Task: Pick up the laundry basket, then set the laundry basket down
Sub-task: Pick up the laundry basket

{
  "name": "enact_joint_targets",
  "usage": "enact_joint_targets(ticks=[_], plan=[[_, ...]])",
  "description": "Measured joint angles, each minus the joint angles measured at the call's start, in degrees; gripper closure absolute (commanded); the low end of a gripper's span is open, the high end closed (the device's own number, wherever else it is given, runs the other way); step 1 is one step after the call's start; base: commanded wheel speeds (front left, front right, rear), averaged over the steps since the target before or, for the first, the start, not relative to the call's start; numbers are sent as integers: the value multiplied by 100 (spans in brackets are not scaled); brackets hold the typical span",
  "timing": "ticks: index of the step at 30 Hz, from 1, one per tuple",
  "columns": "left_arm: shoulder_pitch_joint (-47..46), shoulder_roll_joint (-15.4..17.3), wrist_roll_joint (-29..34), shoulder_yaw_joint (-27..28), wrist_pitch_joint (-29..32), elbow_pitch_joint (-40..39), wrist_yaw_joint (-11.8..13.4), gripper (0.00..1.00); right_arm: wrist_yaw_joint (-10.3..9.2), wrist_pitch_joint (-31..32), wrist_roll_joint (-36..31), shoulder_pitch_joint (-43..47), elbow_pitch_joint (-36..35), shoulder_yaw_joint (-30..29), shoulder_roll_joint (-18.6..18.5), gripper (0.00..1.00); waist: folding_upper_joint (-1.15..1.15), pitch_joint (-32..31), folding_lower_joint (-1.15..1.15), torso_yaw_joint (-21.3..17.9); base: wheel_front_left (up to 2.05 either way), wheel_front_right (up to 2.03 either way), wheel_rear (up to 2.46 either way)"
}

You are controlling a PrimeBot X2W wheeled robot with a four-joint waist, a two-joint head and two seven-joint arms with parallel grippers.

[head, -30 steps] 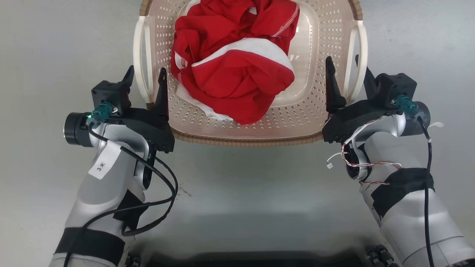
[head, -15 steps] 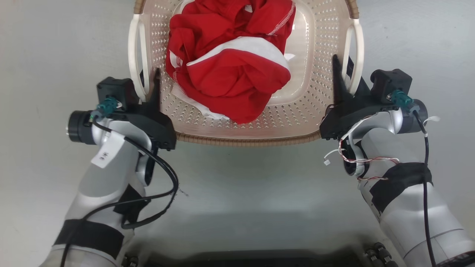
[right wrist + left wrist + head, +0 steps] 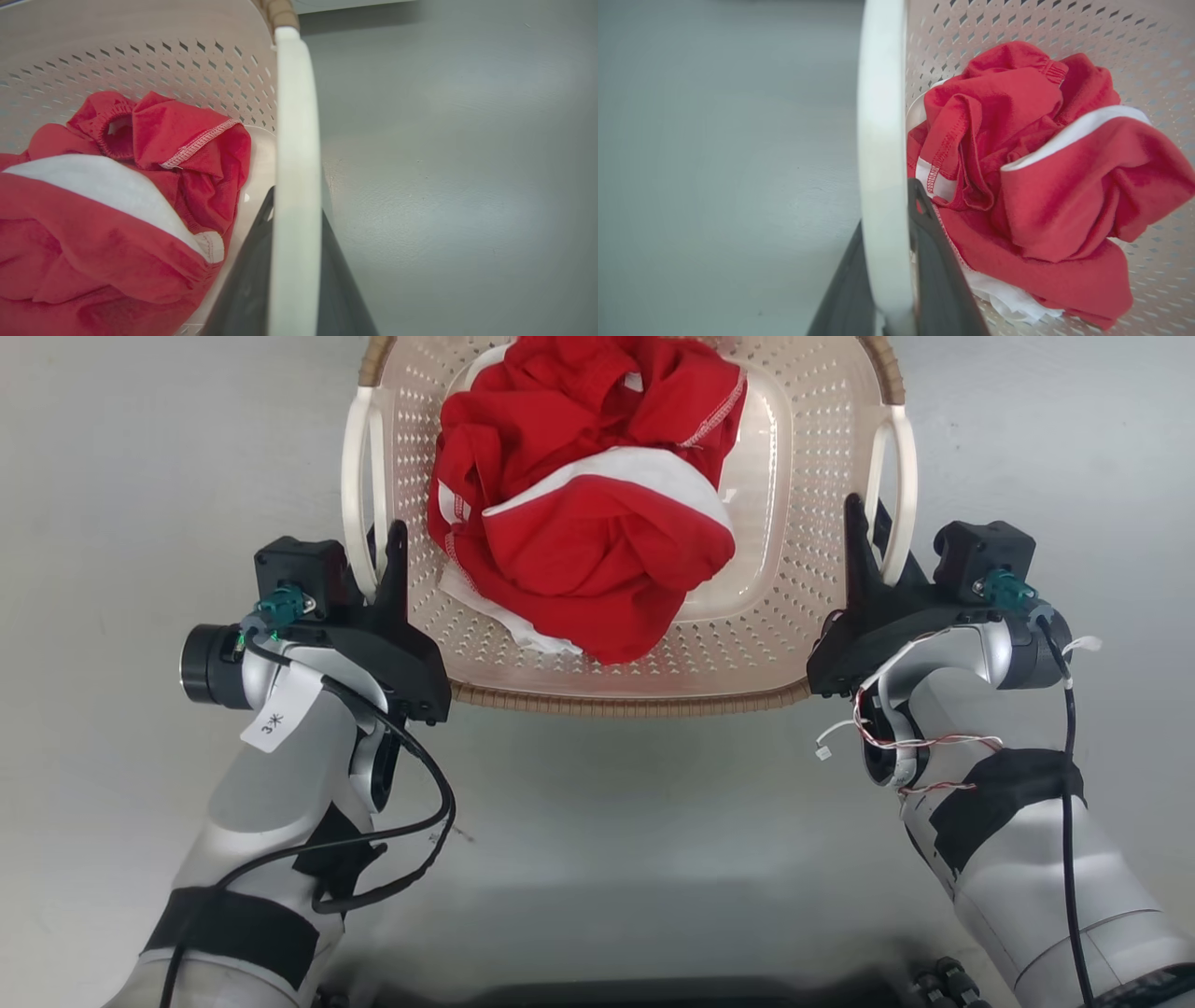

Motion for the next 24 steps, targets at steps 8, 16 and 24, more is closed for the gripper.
enact_joint_targets(ticks=[8,16,24], plan=[[128,-3,-96,-145,1,148,43,100,0,4,260,56,261,185,18,100,0,-348,0,15,0,0,0],[492,-24,-309,-296,1,356,44,100,1,5,483,338,512,476,54,100,0,-886,0,26,0,0,0],[950,-34,-483,-520,2,552,48,100,9,42,856,798,681,918,69,100,0,-1523,-1,35,0,0,0]])
